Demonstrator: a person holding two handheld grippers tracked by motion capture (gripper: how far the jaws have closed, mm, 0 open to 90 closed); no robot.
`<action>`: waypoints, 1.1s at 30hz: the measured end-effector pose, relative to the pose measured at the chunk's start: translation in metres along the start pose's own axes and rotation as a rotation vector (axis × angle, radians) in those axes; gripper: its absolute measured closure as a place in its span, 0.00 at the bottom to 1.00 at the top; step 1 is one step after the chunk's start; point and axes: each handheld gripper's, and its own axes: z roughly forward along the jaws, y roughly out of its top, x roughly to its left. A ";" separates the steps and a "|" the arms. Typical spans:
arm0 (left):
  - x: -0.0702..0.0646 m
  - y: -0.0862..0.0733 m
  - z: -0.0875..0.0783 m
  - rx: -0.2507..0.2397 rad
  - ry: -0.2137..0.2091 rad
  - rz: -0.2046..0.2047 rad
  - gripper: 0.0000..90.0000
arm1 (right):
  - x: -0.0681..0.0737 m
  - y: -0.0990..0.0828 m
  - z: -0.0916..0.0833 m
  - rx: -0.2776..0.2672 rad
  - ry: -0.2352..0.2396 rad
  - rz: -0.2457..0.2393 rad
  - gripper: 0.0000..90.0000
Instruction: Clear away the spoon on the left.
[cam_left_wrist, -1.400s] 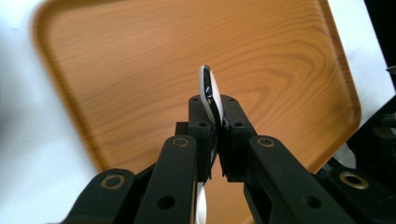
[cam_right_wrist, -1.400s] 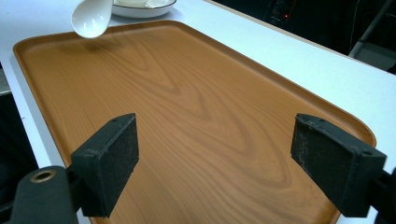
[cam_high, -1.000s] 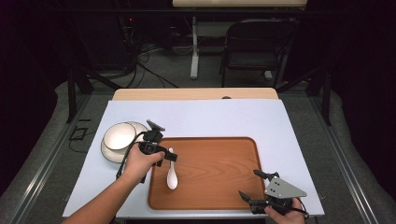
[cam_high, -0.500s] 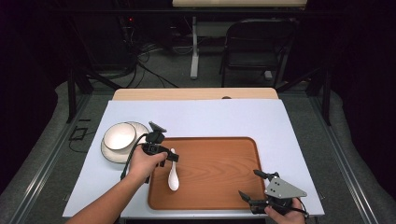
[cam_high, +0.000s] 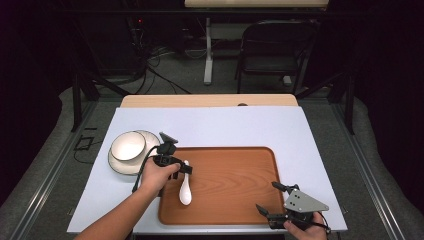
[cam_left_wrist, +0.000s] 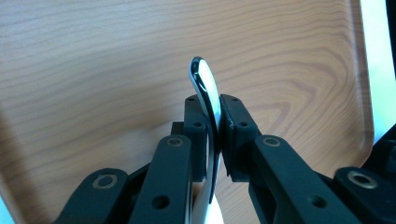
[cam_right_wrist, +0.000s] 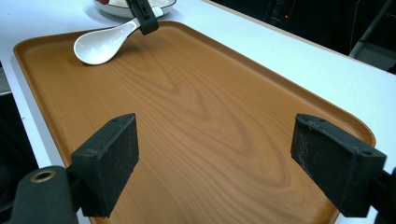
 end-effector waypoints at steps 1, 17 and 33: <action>0.000 0.000 0.001 -0.007 0.004 -0.004 0.90 | 0.000 0.000 0.000 0.000 0.000 -0.001 0.17; 0.010 -0.003 0.001 -0.021 0.002 -0.035 0.86 | 0.001 0.000 0.001 0.002 0.000 0.000 0.17; 0.018 -0.007 -0.001 -0.027 0.013 -0.055 0.82 | 0.001 0.001 0.000 0.005 0.001 -0.004 0.17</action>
